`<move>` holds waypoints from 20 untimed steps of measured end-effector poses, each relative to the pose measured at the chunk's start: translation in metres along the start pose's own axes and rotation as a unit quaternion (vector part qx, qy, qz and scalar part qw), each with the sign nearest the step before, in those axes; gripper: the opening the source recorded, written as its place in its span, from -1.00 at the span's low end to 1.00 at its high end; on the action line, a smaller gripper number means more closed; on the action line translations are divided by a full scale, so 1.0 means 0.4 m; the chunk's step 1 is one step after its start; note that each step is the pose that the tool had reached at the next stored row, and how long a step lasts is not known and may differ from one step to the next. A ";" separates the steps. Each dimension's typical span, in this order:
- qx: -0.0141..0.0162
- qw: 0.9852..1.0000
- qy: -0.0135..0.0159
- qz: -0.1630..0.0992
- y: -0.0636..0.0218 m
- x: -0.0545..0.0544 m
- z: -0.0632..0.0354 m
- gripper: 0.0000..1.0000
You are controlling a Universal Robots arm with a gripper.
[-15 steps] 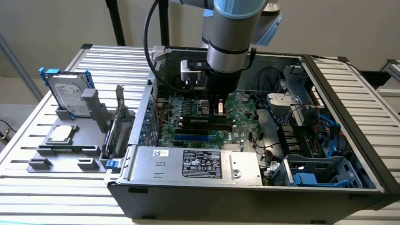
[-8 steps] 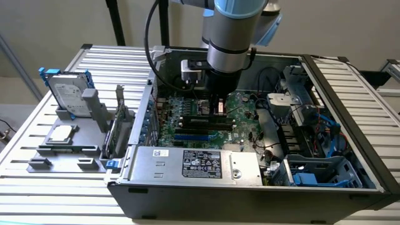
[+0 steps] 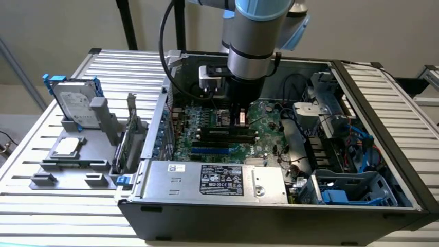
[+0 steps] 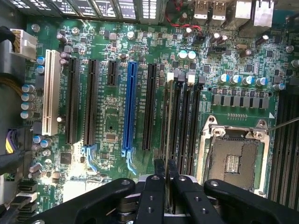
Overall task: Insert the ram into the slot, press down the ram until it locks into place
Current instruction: 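Insert the ram into the slot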
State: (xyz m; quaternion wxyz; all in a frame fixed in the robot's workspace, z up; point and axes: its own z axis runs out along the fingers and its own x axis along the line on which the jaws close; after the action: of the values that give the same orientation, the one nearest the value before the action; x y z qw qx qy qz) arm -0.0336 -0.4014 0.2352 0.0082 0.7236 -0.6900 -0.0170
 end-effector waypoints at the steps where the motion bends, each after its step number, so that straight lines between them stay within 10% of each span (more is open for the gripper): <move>1: 0.000 1.000 0.000 0.000 0.000 -0.001 0.000 -0.73; 20: -0.001 1.000 0.011 0.000 -0.002 -0.010 0.012 -0.73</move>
State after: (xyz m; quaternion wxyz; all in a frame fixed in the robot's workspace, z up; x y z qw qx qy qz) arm -0.0334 -0.3972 0.2303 0.0159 0.7234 -0.6901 -0.0096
